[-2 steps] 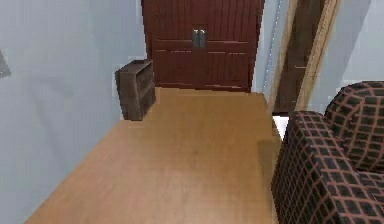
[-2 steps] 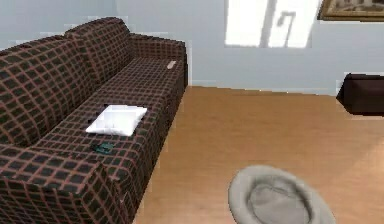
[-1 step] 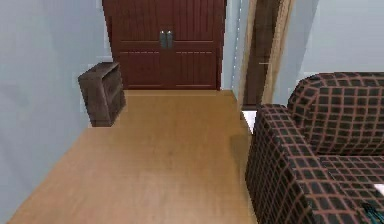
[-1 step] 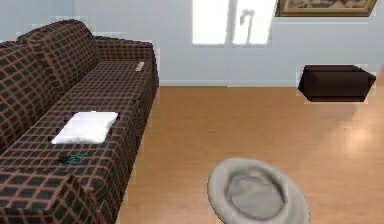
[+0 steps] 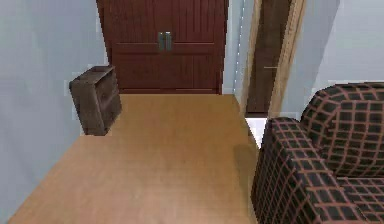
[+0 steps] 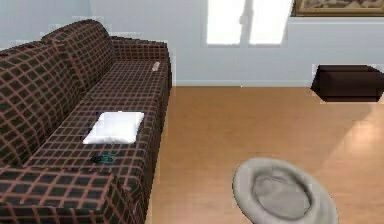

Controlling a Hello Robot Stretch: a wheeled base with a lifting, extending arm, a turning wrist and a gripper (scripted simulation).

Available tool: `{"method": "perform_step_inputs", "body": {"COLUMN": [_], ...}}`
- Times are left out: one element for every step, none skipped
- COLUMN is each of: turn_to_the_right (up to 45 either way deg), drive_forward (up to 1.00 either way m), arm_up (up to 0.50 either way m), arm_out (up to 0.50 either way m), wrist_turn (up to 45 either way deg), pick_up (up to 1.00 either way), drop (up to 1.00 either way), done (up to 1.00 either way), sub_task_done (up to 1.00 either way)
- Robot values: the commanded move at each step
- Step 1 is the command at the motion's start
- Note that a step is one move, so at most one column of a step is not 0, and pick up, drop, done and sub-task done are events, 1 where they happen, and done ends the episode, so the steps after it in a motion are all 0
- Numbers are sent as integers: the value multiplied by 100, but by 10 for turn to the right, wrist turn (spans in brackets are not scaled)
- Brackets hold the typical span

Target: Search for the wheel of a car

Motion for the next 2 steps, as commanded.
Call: {"method": "perform_step_inputs", "body": {"turn_to_the_right": [0, 0], "drive_forward": [100, 35], "arm_up": [0, 0], "arm_out": [0, 0], "wrist_turn": [0, 0], "pick_up": [0, 0], "drop": [0, 0], "done": [0, 0], "sub_task_done": [0, 0]}}
